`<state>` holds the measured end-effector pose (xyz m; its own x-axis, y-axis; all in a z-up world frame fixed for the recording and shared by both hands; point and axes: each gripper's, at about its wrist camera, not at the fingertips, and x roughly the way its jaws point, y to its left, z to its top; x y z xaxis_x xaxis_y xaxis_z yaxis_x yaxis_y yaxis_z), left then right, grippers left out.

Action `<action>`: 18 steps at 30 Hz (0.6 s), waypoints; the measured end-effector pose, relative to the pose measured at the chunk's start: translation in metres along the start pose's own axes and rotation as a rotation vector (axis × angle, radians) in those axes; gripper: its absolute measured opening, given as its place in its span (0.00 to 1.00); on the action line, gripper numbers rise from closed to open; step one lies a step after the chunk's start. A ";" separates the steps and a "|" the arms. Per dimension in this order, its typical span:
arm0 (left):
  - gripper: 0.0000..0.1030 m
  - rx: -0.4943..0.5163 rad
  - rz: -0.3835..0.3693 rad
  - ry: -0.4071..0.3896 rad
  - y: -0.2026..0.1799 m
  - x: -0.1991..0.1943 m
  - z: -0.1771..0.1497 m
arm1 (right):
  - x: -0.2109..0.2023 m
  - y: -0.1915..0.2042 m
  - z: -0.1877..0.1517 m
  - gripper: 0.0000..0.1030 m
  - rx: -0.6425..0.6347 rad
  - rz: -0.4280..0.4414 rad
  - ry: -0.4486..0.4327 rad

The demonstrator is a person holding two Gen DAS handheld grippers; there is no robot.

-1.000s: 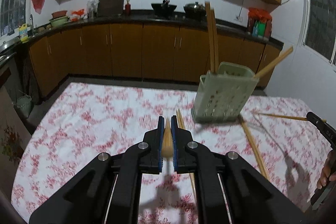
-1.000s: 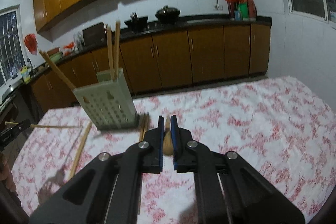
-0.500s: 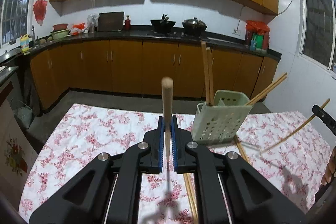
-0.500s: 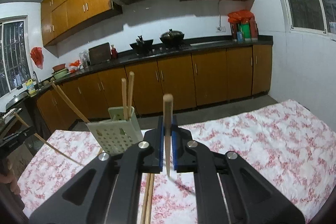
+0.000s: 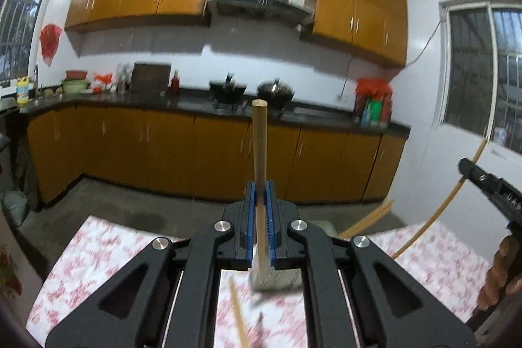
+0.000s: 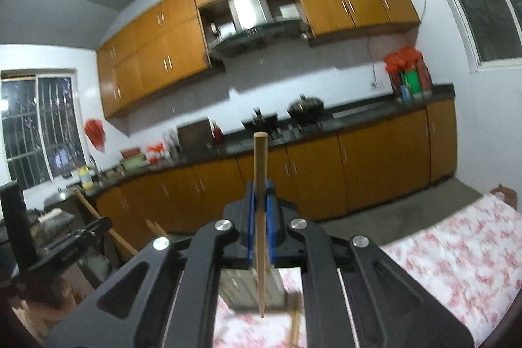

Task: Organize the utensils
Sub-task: 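Lift both held chopsticks upright and carry them over the green holder, then open both tools to drop the chopsticks into the green holder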

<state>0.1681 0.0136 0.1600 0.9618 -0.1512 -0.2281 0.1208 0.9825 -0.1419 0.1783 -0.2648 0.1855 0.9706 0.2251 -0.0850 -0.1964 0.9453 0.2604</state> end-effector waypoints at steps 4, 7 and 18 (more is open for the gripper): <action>0.07 -0.005 0.000 -0.089 -0.012 0.005 0.019 | 0.012 0.012 0.016 0.08 0.001 0.007 -0.067; 0.07 -0.023 0.002 -0.120 -0.017 0.018 0.025 | 0.029 0.019 0.020 0.08 -0.009 -0.006 -0.102; 0.07 -0.033 -0.023 -0.047 -0.017 0.071 -0.009 | 0.105 0.020 -0.017 0.08 -0.037 -0.043 0.002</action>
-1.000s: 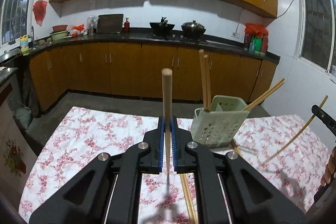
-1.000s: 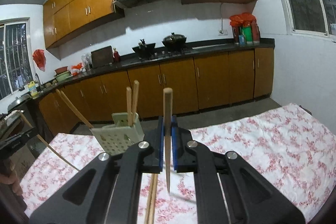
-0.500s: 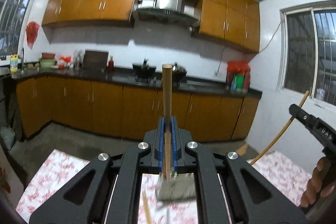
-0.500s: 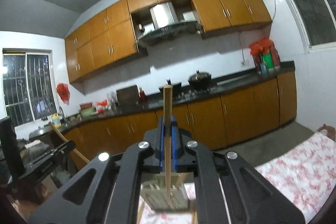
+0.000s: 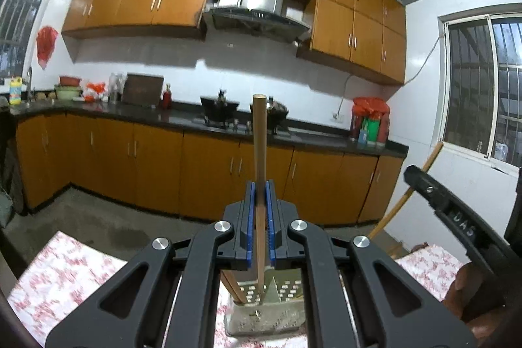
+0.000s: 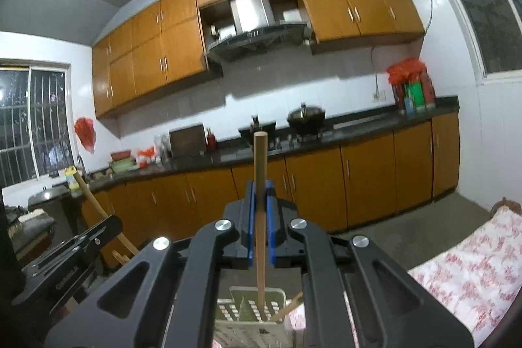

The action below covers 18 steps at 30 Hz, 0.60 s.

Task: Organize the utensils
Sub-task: 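Open both tools to drop the chopsticks into the green holder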

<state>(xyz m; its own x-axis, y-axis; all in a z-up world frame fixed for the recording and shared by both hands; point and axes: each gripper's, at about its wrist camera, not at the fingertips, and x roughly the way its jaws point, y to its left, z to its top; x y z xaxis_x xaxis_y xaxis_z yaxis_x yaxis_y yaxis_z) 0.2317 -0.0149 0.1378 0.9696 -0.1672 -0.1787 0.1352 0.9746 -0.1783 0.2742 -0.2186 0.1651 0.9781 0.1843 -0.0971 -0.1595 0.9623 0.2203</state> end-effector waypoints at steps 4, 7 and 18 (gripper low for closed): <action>0.07 -0.015 -0.010 0.047 0.001 0.014 -0.012 | 0.012 -0.005 -0.016 0.08 0.010 -0.002 0.049; 0.07 -0.019 -0.019 0.066 0.002 0.017 -0.015 | 0.014 -0.007 -0.020 0.09 0.005 -0.004 0.067; 0.31 -0.032 0.012 0.054 0.004 0.000 -0.002 | -0.016 -0.011 -0.010 0.28 -0.005 -0.016 0.031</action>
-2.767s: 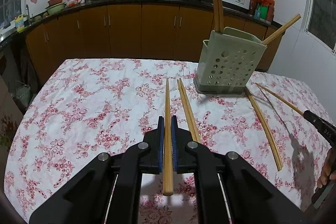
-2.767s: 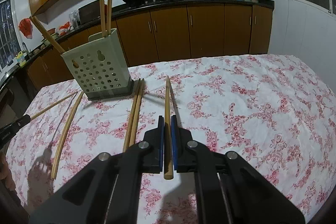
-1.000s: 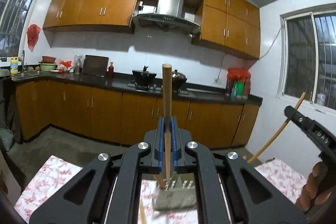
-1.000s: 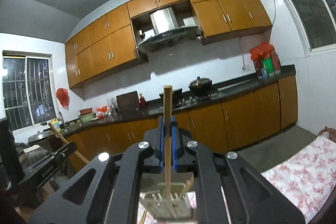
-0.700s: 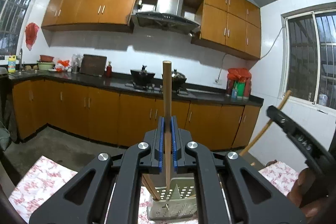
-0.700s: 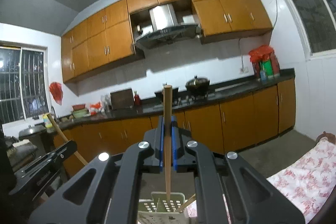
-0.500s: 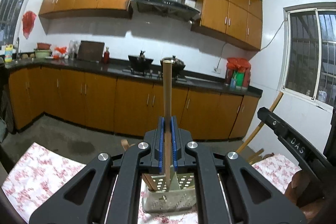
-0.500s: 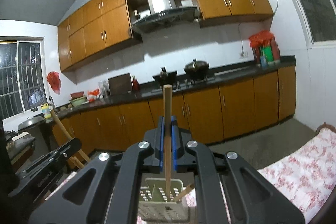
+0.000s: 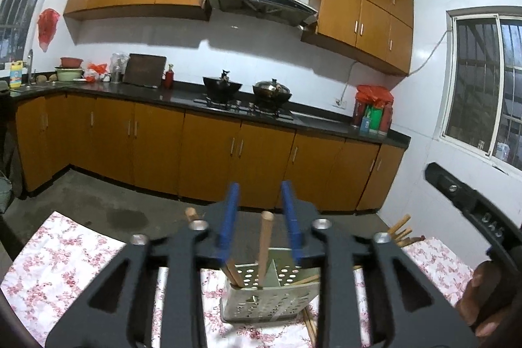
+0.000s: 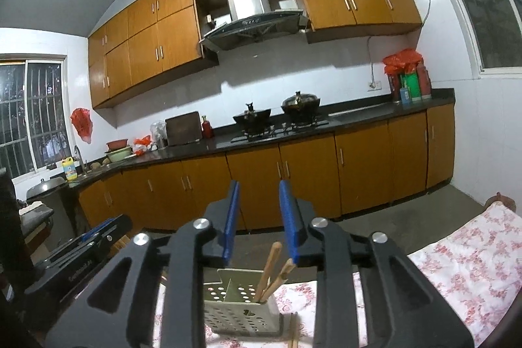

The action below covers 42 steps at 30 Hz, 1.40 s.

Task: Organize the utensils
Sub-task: 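Open both tools to drop the chopsticks into the green holder, then move both open tools back down to the chopsticks on the table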

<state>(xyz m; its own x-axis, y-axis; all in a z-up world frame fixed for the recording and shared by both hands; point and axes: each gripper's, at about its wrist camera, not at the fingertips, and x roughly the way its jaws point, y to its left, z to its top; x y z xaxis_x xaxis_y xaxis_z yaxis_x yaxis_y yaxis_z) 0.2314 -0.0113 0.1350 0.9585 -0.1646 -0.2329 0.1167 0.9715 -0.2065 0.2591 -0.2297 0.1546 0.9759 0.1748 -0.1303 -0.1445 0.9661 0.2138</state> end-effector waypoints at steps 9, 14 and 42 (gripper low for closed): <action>0.37 -0.004 0.048 -0.018 0.016 -0.054 -0.002 | -0.064 -0.042 -0.011 0.33 0.023 -0.105 0.010; 0.40 -0.007 0.120 0.104 0.041 -0.068 -0.043 | -0.056 -0.083 -0.081 0.33 0.088 -0.172 0.269; 0.40 0.009 0.152 0.546 0.058 -0.035 -0.190 | -0.017 -0.039 -0.235 0.08 -0.045 -0.099 0.735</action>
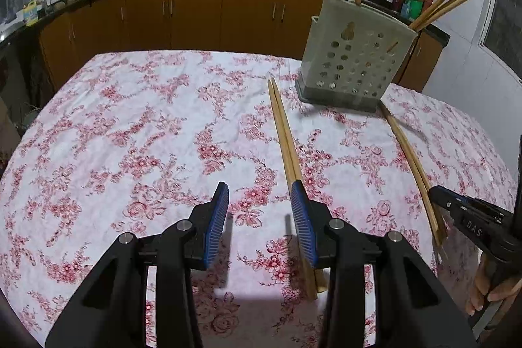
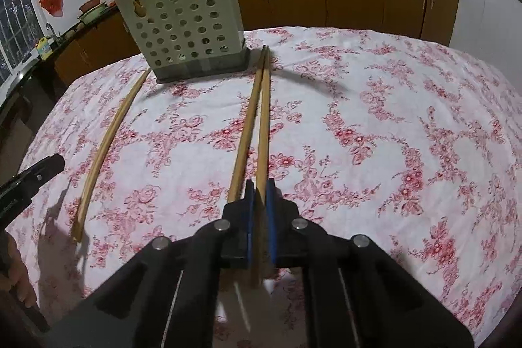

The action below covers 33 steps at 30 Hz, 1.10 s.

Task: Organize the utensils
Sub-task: 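Move both open tools back down to the chopsticks on the table, then close the right tool on a chopstick while the left tool grasps another chopstick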

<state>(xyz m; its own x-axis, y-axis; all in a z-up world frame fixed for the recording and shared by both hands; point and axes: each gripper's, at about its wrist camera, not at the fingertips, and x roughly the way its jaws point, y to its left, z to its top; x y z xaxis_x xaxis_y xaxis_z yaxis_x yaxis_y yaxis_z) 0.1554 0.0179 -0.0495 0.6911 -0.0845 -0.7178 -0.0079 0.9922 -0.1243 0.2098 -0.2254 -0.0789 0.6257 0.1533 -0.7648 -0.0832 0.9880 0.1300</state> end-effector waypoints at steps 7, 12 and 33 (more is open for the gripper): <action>0.33 0.029 -0.038 0.028 -0.010 0.005 -0.006 | -0.004 -0.024 0.001 0.08 0.072 -0.075 -0.020; 0.26 0.049 -0.043 0.050 -0.017 0.011 -0.010 | -0.006 -0.030 0.000 0.08 0.075 -0.083 -0.021; 0.14 0.063 0.009 0.081 -0.019 0.025 -0.011 | -0.006 -0.033 -0.001 0.09 0.071 -0.071 -0.018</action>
<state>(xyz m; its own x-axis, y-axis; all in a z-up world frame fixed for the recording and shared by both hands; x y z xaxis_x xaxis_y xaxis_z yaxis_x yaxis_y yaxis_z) 0.1652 -0.0038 -0.0729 0.6304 -0.0804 -0.7721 0.0334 0.9965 -0.0765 0.2085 -0.2590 -0.0794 0.6423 0.0816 -0.7621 0.0171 0.9925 0.1206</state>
